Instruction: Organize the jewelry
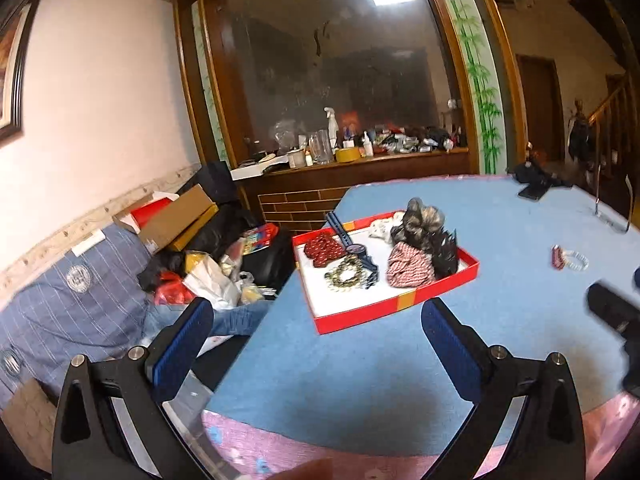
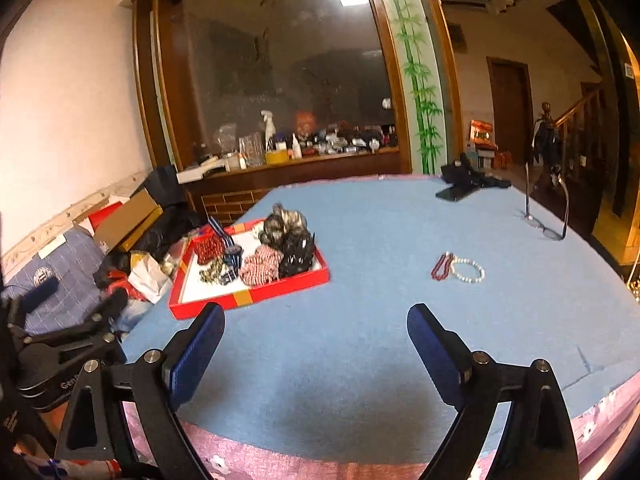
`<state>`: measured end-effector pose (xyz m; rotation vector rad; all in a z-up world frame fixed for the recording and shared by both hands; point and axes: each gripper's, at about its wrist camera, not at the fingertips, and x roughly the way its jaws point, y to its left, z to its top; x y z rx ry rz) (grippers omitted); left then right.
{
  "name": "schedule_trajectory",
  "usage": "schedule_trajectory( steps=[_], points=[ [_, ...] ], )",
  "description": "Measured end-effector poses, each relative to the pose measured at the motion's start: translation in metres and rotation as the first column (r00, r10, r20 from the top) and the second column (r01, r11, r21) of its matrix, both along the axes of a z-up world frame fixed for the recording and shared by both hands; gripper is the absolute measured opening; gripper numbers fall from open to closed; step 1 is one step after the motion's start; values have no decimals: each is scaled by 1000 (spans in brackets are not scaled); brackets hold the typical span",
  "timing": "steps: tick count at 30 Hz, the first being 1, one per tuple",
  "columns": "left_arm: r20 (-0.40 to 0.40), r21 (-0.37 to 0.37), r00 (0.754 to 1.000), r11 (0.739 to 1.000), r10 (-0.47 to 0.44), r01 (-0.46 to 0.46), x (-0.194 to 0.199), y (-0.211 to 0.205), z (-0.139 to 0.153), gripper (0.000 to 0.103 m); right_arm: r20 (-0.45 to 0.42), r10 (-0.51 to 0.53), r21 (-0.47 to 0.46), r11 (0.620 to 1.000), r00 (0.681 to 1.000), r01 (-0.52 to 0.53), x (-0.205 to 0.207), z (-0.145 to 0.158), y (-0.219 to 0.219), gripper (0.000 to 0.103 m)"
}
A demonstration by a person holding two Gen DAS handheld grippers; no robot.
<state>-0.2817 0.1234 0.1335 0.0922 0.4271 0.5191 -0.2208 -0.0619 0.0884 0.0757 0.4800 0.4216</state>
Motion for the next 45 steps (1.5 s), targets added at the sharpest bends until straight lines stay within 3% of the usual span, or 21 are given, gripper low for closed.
schedule_trajectory(
  steps=[4, 10, 25, 45],
  points=[
    [-12, -19, 1000, 1000, 8, -8, 3, 6, -4, 103, -27, 13, -17, 1000, 1000, -13, 1, -6, 6, 95],
    [-50, -16, 999, 1000, 12, -13, 9, 8, -15, 103, 16, 28, -59, 998, 999, -27, -8, -4, 14, 96],
    [-88, -37, 996, 999, 7, -11, 15, 16, -26, 103, 4, 55, -110, 992, 998, -54, -9, -10, 27, 96],
    [-99, -37, 995, 999, 9, -12, 17, 19, -29, 103, -9, 56, -115, 992, 998, -57, -7, -13, 30, 96]
  ],
)
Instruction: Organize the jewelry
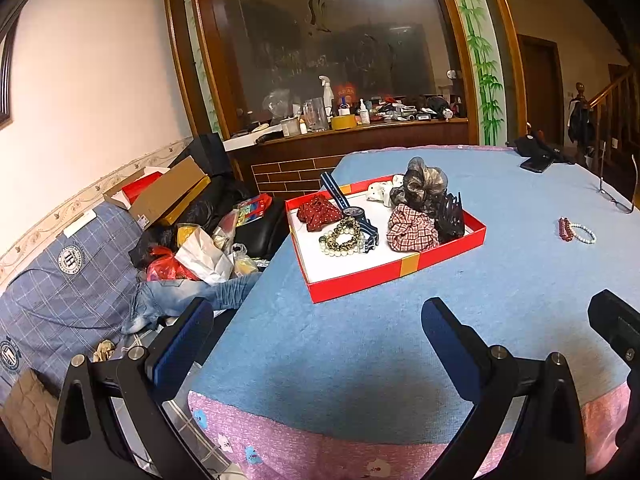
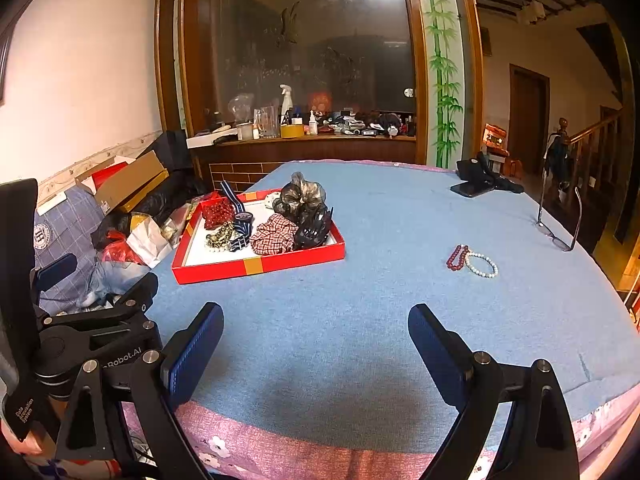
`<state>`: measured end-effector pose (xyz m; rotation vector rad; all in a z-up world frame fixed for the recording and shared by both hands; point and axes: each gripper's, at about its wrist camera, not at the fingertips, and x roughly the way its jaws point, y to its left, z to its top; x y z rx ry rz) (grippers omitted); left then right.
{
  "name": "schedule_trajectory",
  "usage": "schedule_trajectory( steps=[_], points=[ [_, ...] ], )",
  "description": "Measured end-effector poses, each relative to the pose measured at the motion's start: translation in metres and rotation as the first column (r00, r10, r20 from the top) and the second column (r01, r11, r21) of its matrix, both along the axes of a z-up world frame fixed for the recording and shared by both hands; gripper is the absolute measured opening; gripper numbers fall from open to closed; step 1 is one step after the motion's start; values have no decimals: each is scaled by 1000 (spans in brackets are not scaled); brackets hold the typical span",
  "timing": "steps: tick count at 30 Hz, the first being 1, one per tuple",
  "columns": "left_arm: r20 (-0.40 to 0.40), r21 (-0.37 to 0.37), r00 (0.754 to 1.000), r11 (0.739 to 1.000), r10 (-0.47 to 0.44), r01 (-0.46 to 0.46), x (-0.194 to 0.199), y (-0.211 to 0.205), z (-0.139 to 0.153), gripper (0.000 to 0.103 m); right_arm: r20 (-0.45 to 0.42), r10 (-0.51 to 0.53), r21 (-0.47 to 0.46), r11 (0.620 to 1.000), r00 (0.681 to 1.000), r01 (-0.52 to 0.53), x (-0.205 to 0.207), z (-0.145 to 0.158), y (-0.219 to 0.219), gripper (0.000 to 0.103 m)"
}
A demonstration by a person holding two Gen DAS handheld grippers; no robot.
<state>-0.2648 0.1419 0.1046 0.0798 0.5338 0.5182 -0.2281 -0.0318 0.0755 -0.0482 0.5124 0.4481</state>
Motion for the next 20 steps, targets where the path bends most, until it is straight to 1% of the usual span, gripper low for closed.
schedule_trajectory(
  steps=[14, 17, 20],
  points=[
    [-6, 11, 1000, 1000, 6, -6, -1, 1, -5, 103, -18, -3, -1, 1000, 1000, 3, 3, -5, -1, 96],
    [8, -5, 1000, 1000, 5, -5, -3, 4, -7, 103, -26, -10, 4, 1000, 1000, 10, 5, -5, -3, 96],
    [9, 30, 1000, 1000, 10, -10, 7, 0, -6, 103, -41, -40, 28, 999, 998, 41, 13, -4, -16, 96]
  ],
)
